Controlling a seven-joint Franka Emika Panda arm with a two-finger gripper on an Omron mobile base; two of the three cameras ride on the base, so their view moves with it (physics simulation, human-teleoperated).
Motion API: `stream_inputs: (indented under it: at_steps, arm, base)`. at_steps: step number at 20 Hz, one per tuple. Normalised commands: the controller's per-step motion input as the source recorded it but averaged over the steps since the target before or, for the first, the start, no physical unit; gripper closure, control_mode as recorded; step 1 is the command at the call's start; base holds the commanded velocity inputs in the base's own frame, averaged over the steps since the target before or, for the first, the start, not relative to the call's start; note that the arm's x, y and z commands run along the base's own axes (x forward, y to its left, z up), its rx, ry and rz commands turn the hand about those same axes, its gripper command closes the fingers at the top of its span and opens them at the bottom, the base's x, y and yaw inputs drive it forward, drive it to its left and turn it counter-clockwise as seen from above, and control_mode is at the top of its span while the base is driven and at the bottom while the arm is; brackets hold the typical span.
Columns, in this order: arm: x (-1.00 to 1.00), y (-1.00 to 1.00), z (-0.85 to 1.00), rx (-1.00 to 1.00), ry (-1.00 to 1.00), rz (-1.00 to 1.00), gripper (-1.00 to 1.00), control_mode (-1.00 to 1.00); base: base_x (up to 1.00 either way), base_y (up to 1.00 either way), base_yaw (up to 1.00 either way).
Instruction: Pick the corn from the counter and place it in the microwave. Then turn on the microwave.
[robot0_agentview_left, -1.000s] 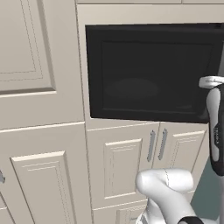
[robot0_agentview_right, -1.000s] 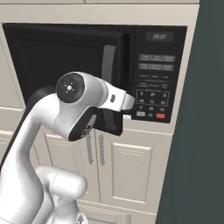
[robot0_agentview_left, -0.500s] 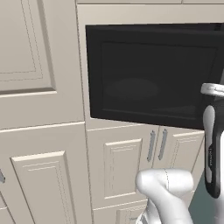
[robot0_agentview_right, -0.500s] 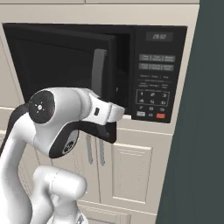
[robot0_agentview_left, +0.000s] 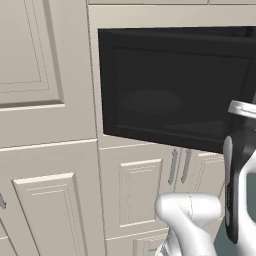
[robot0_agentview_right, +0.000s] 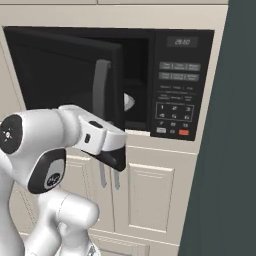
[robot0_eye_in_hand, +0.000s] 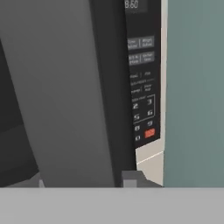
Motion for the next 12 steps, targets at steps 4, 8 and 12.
stream_inputs:
  at_steps: [4, 8, 12]
  arm:
    - [-0.38, 0.03, 0.01, -0.02, -0.01, -0.11, 1.00, -1.00]
    - [-0.35, 0.03, 0.00, -0.02, -0.03, -0.09, 1.00, -1.00]
    - [-0.36, 0.05, 0.00, -0.03, -0.04, -0.08, 1.00, -1.00]
  base:
    - [0.00, 0.00, 0.00]
    - [0.00, 0.00, 0.00]
    - [0.00, 0.00, 0.00]
